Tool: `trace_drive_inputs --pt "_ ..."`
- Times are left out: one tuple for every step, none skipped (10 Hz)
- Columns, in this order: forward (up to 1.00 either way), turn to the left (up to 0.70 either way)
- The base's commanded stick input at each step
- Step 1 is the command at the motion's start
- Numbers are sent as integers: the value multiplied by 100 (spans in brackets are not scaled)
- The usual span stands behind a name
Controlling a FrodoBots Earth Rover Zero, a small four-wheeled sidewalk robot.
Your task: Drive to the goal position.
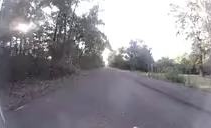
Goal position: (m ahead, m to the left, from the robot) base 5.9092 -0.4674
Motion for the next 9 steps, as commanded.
trace_drive_inputs --pt "70 0" --pt "70 0" --pt "70 0" --pt "70 0" --pt "70 0" --pt "70 0" --pt "70 0" --pt "70 0" --pt "70 0"
